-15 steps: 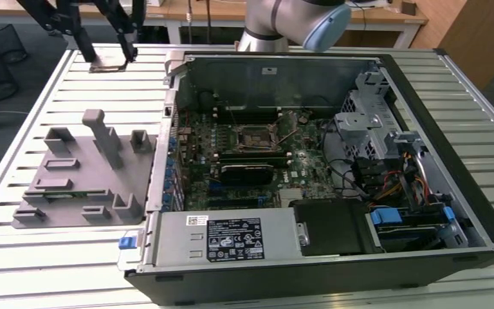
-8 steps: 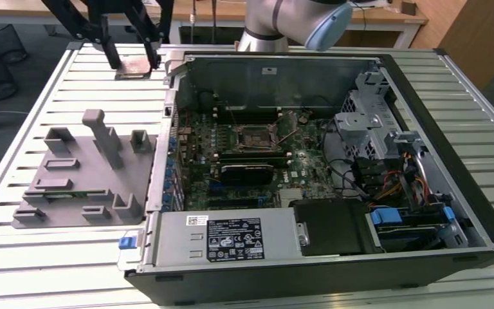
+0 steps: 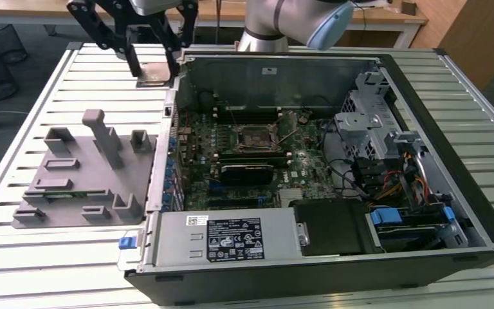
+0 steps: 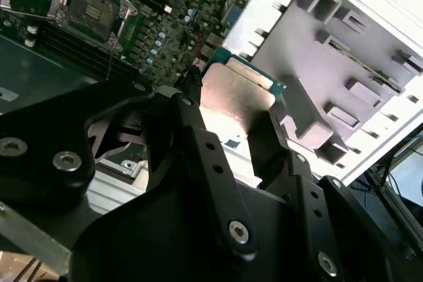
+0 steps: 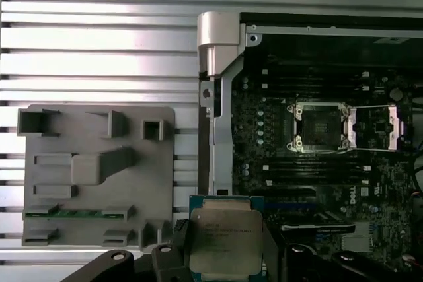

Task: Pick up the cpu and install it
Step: 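Pick up the cpu and move it towards the insertion slot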

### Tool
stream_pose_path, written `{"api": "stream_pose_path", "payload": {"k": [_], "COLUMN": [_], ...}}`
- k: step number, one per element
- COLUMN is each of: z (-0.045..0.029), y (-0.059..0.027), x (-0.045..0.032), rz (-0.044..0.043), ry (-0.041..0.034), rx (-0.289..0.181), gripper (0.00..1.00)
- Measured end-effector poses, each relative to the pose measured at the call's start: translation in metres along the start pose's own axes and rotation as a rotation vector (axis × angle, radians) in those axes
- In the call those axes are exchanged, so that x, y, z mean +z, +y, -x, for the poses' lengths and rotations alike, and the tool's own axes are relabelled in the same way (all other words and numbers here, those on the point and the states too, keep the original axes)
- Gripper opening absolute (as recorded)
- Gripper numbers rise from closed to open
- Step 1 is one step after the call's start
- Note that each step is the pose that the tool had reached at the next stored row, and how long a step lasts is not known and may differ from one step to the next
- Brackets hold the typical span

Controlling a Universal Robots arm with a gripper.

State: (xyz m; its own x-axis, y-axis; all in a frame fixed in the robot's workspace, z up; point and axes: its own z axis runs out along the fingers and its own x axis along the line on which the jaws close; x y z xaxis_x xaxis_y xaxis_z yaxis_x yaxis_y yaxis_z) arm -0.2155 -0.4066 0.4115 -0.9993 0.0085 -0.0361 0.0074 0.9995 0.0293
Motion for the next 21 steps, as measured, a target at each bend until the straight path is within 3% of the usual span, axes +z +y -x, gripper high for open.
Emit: {"api": "stream_pose_path", "payload": {"k": [11, 18, 21], "z": [0.046, 0.0654, 0.0782], "y": [0.0022, 0.0034, 0.0035], "x": [0.0138, 0.0193, 0.0213], "rz": [0.0, 0.0, 0.0], "ry": [0.0001, 0.0001, 0.0001], "rx": [0.0, 0.0, 0.0], "gripper": [0.53, 0.53, 0.53]}}
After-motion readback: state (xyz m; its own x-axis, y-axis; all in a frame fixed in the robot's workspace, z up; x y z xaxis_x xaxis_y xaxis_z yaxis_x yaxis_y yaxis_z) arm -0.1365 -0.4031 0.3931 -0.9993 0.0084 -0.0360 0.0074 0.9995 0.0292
